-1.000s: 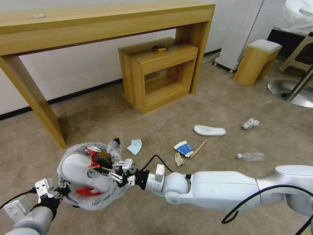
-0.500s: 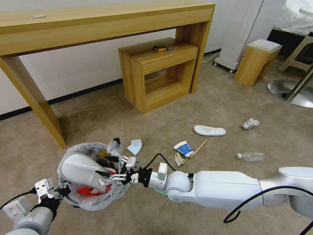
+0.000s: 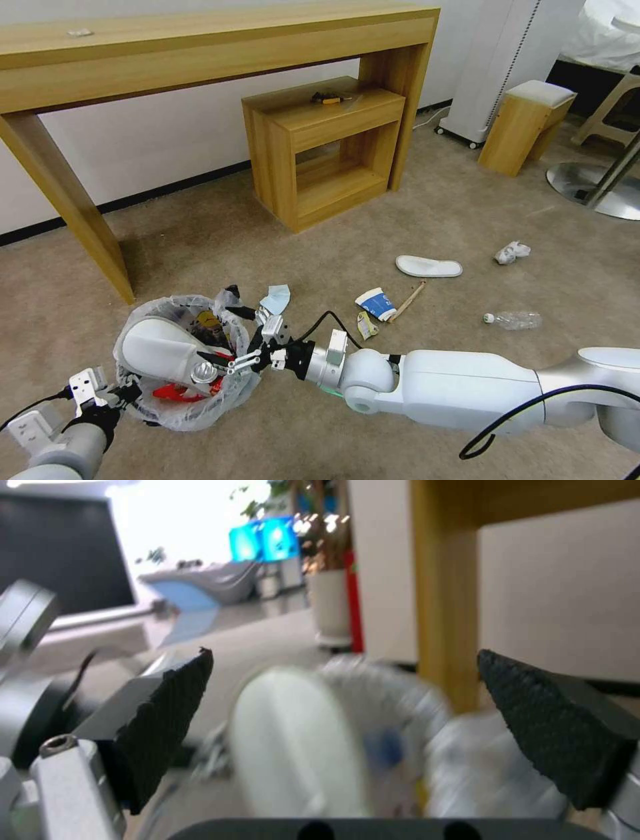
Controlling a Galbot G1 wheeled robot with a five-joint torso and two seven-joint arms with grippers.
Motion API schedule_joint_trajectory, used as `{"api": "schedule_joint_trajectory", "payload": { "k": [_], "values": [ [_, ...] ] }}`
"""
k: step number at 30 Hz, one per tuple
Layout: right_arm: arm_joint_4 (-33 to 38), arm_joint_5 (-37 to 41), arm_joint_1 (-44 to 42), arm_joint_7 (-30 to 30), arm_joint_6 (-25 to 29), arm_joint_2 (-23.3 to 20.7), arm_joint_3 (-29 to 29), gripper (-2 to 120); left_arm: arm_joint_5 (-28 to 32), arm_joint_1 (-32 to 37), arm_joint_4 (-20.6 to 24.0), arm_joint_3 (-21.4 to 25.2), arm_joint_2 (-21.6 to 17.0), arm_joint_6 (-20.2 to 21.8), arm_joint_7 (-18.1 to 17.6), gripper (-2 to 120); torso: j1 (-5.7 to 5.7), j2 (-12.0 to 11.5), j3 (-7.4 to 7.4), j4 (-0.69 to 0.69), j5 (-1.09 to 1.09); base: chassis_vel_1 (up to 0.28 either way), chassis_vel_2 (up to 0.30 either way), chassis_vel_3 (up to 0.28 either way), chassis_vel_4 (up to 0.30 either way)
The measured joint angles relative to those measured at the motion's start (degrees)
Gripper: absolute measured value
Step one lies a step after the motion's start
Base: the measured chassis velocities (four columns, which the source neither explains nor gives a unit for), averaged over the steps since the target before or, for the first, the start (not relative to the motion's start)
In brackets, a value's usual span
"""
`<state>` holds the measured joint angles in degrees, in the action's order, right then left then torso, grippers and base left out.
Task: Pick up the trash bin and place the garbage on the floor into it.
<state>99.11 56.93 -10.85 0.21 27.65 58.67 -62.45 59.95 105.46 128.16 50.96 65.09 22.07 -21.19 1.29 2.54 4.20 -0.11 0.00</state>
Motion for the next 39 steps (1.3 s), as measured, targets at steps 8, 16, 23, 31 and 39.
{"api": "schedule_joint_trajectory", "payload": {
  "k": [8,16,23,31,39],
  "values": [
    [-0.45,1.69,-2.05,1.9,-2.1,-0.64,9.86,100,0.18,-0.02,0.19,0.82,-0.03,-0.24,0.12,0,0.0,0.0,0.0,0.01,0.0,0.0,0.0,0.0,0.0],
    [-2.31,1.34,-7.12,4.83,-4.29,-5.46,20.75,100,0.79,-0.33,0.6,1.85,-0.13,-0.54,0.25,0,0.01,0.0,0.0,0.0,0.01,0.0,0.0,0.0,0.0],
    [-4.8,-0.41,-13.12,7.33,-4.64,-9.26,26.74,100,1.54,-0.86,0.46,2.93,-0.44,-0.84,0.3,0,0.0,0.0,0.0,-0.01,0.02,0.0,0.0,0.0,0.0],
    [-10.41,-3.07,-16.51,8.59,-3.03,-11.38,30.08,100,2.34,0.11,-0.46,5.54,-0.58,-1.2,0.5,0,0.01,0.0,0.0,0.0,0.01,0.0,0.0,0.0,0.0],
    [-14.26,-7.48,-21.8,8.4,0.1,-11.9,34.91,100,2.52,0.72,-0.91,7.42,-0.13,-1.52,0.96,0,0.01,0.0,0.0,0.01,0.01,0.0,0.0,0.0,0.0]
  ]
}}
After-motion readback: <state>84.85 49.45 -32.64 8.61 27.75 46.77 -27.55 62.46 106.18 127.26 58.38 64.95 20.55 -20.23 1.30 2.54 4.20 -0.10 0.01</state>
